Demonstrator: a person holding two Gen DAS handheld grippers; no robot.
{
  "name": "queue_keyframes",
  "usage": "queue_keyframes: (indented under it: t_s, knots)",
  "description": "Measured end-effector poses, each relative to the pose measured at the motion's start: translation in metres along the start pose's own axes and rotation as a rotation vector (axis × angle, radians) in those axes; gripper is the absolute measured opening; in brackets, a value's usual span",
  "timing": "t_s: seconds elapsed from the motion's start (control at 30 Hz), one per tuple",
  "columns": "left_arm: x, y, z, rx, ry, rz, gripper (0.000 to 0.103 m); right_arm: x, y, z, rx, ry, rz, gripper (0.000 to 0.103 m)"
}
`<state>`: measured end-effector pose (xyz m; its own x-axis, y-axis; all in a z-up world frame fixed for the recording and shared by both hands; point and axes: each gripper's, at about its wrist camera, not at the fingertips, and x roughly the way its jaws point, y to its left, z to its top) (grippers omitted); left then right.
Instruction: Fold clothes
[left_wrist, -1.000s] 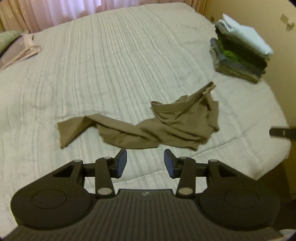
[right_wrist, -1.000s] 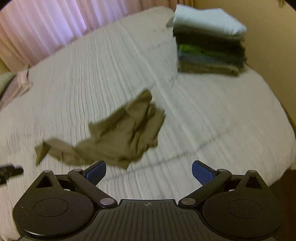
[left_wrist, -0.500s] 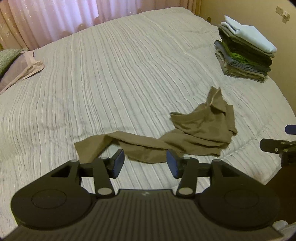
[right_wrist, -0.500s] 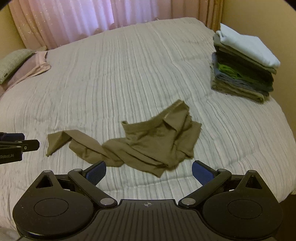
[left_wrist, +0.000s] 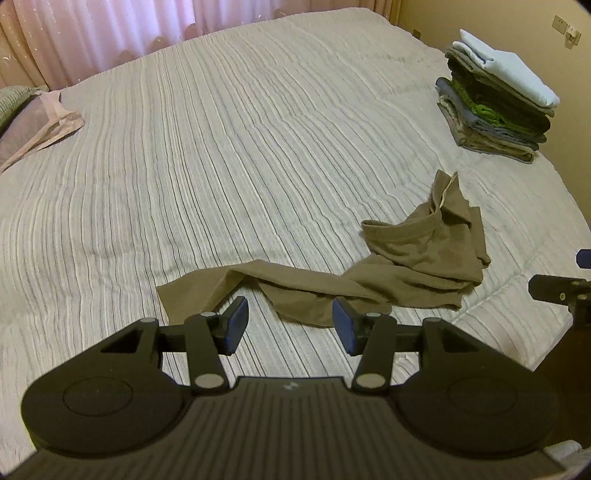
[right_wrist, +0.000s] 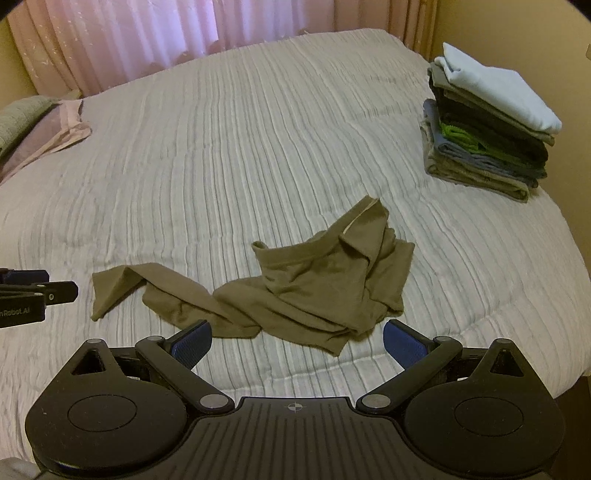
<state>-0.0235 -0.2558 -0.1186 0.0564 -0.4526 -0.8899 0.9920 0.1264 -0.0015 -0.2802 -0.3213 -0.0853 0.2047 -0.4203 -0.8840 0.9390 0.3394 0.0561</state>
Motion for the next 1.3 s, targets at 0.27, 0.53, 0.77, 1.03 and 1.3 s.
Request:
queue_keyframes:
  t_s: [0.27, 0.53, 0.77, 1.03, 1.3]
  knots:
    - [0.027, 0.029, 0.006, -0.047, 0.041, 0.0, 0.046, 0.033, -0.013, 0.002, 0.121, 0.059, -0.001, 0.102]
    - [0.07, 0.073, 0.011, -0.171, 0.092, 0.003, 0.046, 0.083, -0.067, 0.015, 0.646, 0.107, 0.133, 0.087]
    - [0.103, 0.107, 0.019, -0.277, 0.11, -0.015, 0.046, 0.128, -0.079, 0.045, 0.915, 0.116, 0.146, 0.082]
    - [0.135, 0.128, 0.023, -0.385, 0.131, -0.022, 0.046, 0.201, -0.073, 0.075, 1.041, 0.158, 0.014, 0.074]
    - [0.152, 0.142, 0.018, -0.488, 0.163, -0.01, 0.048, 0.22, -0.11, 0.034, 1.114, 0.27, 0.038, 0.007]
